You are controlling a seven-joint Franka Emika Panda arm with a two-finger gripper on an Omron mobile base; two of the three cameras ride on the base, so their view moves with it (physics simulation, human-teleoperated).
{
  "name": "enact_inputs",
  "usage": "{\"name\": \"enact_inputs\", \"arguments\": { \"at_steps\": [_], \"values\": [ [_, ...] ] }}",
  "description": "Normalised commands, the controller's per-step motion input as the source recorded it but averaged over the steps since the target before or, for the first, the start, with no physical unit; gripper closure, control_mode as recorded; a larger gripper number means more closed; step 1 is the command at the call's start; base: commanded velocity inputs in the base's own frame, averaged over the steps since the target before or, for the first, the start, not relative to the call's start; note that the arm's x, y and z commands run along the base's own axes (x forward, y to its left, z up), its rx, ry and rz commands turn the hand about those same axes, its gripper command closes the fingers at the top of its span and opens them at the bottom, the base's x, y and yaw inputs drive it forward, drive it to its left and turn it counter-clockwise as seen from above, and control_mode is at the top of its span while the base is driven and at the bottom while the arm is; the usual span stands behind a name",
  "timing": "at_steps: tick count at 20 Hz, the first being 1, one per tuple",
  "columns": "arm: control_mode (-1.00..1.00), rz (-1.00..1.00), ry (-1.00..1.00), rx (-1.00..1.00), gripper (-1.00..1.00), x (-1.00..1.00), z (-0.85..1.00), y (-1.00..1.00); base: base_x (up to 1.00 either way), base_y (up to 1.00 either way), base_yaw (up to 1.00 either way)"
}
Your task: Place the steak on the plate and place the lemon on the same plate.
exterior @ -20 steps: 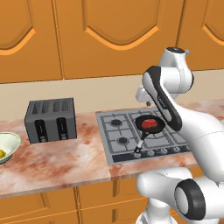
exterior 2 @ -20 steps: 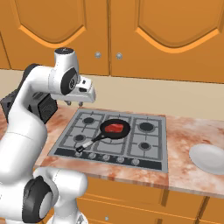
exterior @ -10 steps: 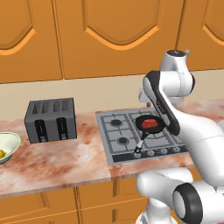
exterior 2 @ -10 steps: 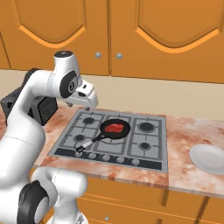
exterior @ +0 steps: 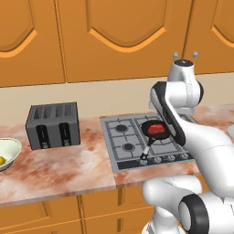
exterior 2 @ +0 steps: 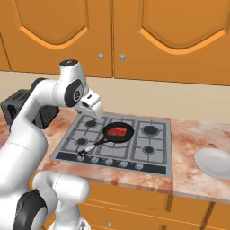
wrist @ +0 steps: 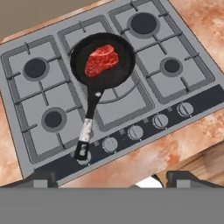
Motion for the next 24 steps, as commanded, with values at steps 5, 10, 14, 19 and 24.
{"name": "enact_inputs", "arguments": {
  "at_steps": [5, 10, 14, 19, 24],
  "values": [
    [-1.0, 0.0, 0.0, 0.07, -1.0, 0.22, -0.22, -0.2, 0.0, 0.0, 0.0],
    [-1.0, 0.0, 0.0, 0.01, -1.0, 0.34, -0.35, -0.09, 0.0, 0.0, 0.0],
    [-1.0, 0.0, 0.0, 0.0, -1.0, 0.32, -0.35, -0.1, 0.0, 0.0, 0.0],
    [-1.0, -0.06, 0.0, 0.01, -1.0, 0.09, -0.43, -0.04, 0.0, 0.0, 0.0],
    [-1.0, -0.15, 0.0, 0.06, -1.0, 0.17, -0.29, -0.08, 0.0, 0.0, 0.0]
  ]
}}
